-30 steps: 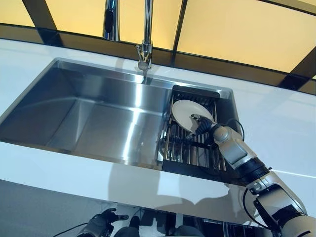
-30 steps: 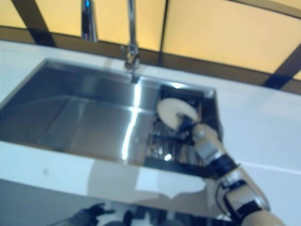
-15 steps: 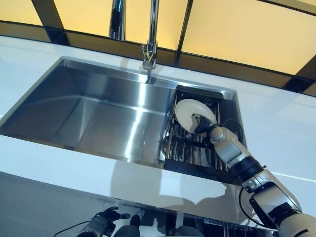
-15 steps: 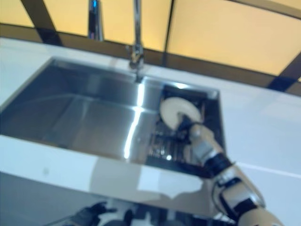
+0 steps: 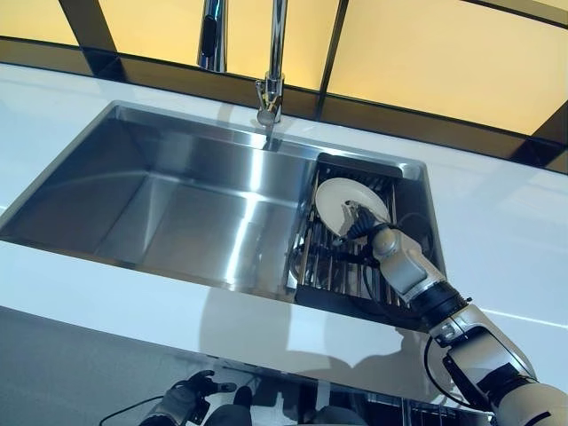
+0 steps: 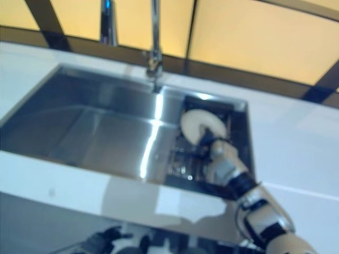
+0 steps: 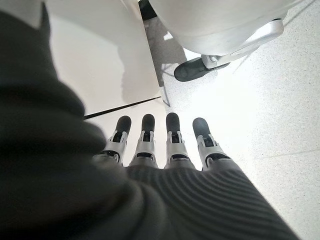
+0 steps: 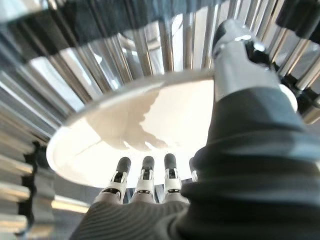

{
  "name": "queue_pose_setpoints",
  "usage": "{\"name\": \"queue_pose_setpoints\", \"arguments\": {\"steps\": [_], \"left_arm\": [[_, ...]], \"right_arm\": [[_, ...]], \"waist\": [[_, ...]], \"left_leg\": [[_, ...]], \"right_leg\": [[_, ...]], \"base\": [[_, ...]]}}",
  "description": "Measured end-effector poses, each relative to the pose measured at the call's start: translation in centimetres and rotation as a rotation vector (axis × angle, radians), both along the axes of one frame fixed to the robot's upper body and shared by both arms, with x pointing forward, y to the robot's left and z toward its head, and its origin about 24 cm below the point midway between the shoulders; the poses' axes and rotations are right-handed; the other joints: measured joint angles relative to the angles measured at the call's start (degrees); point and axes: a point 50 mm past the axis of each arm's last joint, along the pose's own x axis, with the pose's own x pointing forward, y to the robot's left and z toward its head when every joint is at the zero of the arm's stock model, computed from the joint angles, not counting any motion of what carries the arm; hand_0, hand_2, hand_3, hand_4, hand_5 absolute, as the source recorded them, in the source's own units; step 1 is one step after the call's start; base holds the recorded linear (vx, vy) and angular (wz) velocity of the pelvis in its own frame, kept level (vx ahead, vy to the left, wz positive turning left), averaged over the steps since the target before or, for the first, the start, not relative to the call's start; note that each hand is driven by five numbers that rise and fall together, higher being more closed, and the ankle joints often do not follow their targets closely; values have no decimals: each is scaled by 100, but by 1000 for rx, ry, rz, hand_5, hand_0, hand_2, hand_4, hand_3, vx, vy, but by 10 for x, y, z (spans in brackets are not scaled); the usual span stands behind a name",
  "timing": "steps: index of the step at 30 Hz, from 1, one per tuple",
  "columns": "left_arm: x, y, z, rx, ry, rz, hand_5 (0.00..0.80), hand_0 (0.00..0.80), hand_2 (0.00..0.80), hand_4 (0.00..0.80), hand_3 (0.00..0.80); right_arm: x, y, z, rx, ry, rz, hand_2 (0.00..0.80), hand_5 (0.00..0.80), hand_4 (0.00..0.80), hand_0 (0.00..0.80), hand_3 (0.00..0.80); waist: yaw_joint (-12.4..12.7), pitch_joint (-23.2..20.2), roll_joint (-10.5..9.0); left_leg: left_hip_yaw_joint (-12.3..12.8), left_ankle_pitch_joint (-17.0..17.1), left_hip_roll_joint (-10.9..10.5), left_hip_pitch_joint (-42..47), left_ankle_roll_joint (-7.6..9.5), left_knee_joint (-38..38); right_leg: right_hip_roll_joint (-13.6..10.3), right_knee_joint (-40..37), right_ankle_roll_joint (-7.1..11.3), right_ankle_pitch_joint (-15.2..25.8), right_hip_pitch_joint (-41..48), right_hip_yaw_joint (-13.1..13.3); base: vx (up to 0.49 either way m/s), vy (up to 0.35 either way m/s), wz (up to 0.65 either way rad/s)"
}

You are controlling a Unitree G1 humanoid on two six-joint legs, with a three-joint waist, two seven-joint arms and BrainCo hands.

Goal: Take plates into dishwasher

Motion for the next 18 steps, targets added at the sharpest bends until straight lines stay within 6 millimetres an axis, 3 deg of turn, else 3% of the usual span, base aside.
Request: {"name": "queue_pose_setpoints", "arguments": {"steps": [11, 14, 15, 16, 18], "left_arm": [[3, -6, 0, -8, -5, -21, 0, 0, 0, 0, 0], [4, -8, 0, -11, -6, -23, 0, 0, 0, 0, 0], [4, -8, 0, -12, -8, -24, 0, 0, 0, 0, 0], [5, -8, 0, -13, -9, -25, 0, 0, 0, 0, 0], [5, -9, 0, -13, -10, -25, 0, 0, 0, 0, 0]], "right_arm": [[0, 8, 0, -8, -45, -5, 0, 0, 0, 0, 0], [-1, 18, -3, 2, -41, 13, 0, 0, 0, 0, 0], [-2, 21, -4, -2, -40, 20, 47, 47, 47, 47, 47], [-2, 23, -5, 2, -41, 24, 173, 173, 173, 173, 173], [-2, 25, -3, -12, -70, 13, 307, 307, 307, 307, 307]], "waist": [[1, -9, 31], [-5, -9, 34], [-2, -9, 35], [-2, -9, 36], [-3, -9, 36]], "left_leg": [[-16, -6, 0, -145, -9, 116], [-15, -7, -1, -150, -11, 131], [-16, -8, -1, -153, -11, 137], [-16, -8, -1, -156, -11, 143], [-17, -9, -1, -161, -12, 150]], "right_leg": [[-2, 46, -7, 4, -82, 4], [-2, 50, -14, 9, -82, 8], [-2, 52, -16, 10, -82, 8], [-3, 52, -18, 11, -82, 8], [-3, 54, -18, 12, -84, 8]], "base": [[-3, 4, 2], [0, 0, 0], [0, 0, 0], [0, 0, 0], [0, 0, 0]]}}
